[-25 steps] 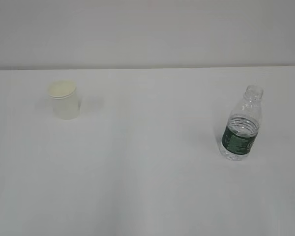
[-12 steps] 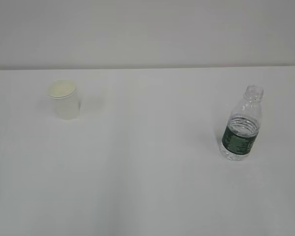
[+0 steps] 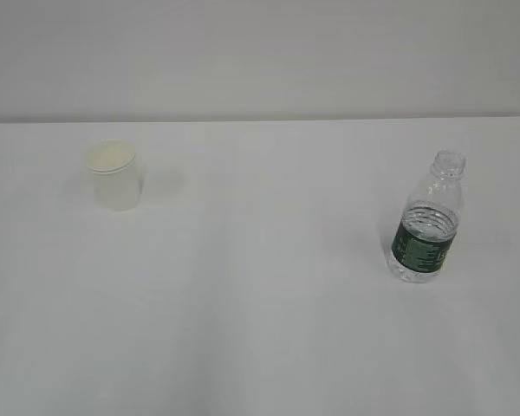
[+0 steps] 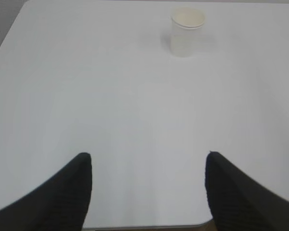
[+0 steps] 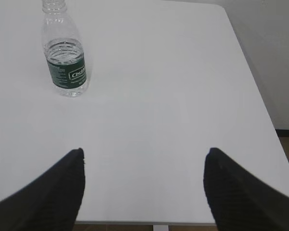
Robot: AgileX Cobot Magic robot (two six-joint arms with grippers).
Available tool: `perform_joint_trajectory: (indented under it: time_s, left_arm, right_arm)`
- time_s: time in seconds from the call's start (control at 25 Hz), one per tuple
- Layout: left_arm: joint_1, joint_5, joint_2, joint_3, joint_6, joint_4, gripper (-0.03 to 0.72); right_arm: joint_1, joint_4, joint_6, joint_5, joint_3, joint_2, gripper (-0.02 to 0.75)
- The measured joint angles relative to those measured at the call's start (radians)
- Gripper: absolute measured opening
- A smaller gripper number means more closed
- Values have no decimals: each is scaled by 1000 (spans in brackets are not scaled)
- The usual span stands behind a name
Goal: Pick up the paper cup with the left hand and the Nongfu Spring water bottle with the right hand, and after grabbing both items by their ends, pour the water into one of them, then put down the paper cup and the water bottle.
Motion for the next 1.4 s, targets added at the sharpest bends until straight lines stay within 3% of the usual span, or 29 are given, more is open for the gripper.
perform_joint_trajectory:
  time_s: [1.4]
  left_arm:
    - [0, -2, 77, 0, 0, -5, 524]
  right_arm:
    - [0, -1, -10, -1, -22, 14, 574]
